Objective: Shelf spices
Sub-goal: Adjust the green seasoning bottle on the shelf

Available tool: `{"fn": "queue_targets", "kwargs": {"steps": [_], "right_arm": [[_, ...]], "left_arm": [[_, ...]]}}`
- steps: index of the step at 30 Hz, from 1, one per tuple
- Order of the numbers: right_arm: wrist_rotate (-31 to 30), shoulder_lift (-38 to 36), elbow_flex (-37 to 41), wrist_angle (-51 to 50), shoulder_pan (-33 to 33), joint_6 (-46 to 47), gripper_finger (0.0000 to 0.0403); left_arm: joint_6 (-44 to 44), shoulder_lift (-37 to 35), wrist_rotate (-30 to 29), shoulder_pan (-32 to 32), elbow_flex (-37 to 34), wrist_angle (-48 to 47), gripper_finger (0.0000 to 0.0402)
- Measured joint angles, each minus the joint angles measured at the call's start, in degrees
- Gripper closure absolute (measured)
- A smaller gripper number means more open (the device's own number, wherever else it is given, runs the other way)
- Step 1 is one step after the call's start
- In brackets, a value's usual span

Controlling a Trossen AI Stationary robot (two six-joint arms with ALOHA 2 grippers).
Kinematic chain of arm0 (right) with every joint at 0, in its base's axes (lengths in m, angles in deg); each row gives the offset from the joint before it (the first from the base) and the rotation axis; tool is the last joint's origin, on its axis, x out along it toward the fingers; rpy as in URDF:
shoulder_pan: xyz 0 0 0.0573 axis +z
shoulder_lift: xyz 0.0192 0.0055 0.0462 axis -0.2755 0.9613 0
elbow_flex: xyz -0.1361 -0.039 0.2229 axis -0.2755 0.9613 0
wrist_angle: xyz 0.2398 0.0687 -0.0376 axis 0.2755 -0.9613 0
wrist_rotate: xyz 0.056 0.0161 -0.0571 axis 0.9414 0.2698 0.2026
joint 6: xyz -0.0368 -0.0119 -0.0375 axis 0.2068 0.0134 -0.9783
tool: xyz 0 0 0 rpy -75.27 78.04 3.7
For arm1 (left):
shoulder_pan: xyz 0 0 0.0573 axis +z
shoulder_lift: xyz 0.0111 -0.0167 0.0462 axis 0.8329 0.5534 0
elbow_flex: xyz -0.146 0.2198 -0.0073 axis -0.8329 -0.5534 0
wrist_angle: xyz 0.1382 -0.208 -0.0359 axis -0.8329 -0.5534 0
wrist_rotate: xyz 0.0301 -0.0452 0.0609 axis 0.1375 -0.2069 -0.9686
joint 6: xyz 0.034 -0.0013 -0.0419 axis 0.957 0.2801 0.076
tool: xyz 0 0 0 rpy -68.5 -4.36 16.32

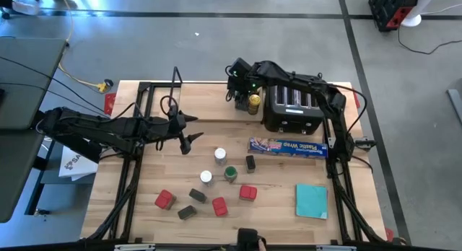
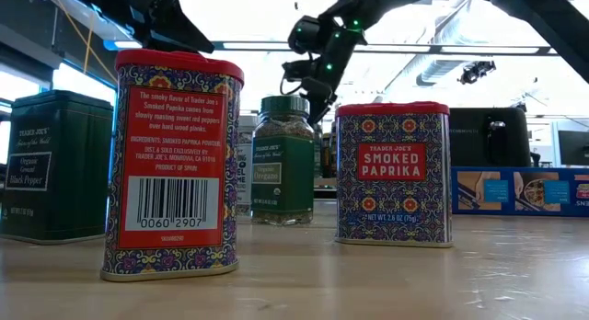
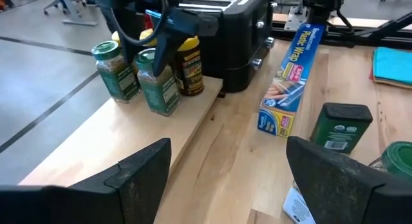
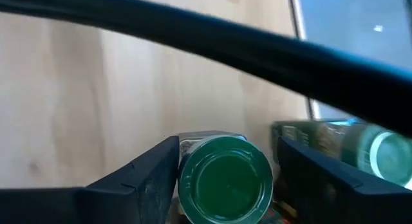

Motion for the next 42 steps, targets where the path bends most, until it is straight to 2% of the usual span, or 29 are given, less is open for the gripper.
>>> {"fn": "queue_targets", "kwargs": {"steps": [3, 15, 22, 28, 31, 33, 35, 42], "right_arm": [[-2.9, 0.0, 0.0, 0.0, 0.1, -0.9, 0.0146], [-4.6, -0.1, -0.2, 1.9, 0.2, -3.5, 0.0144], [-6.3, -0.1, -4.4, 1.4, 1.4, -4.6, 0.0144], [-8.4, -0.2, -10.4, -4.1, 3.6, -4.7, 0.0144], [-4.5, -0.3, -12.6, -10.1, 3.7, -4.0, 0.0145], [-1.3, -0.3, -12.9, -12.6, 2.8, -2.4, 0.0155], [-1.0, -0.3, -12.9, -15.1, 1.6, -0.6, 0.0175], [3.4, 0.1, -12.9, -15.7, -1.0, 3.5, 0.0288]], "left_arm": [[0.0, 0.0, 0.0, 0.0, 0.0, 0.0, 0.0098], [0.0, 0.0, 0.1, 0.0, 0.0, -0.2, 0.0098], [0.0, 0.0, 0.2, 0.0, 0.0, -0.7, 0.0098], [-0.6, 0.0, 1.6, 0.0, 0.0, -1.2, 0.0098], [-1.3, 0.0, 1.9, 0.0, 0.0, -1.8, 0.0098], [-1.5, 0.0, 1.9, -0.2, 0.0, -2.4, 0.0098], [-1.6, 0.0, 1.8, -0.5, 0.0, -2.9, 0.0098], [-1.6, 0.0, 0.8, -1.1, 0.0, -3.0, 0.0098]]}}
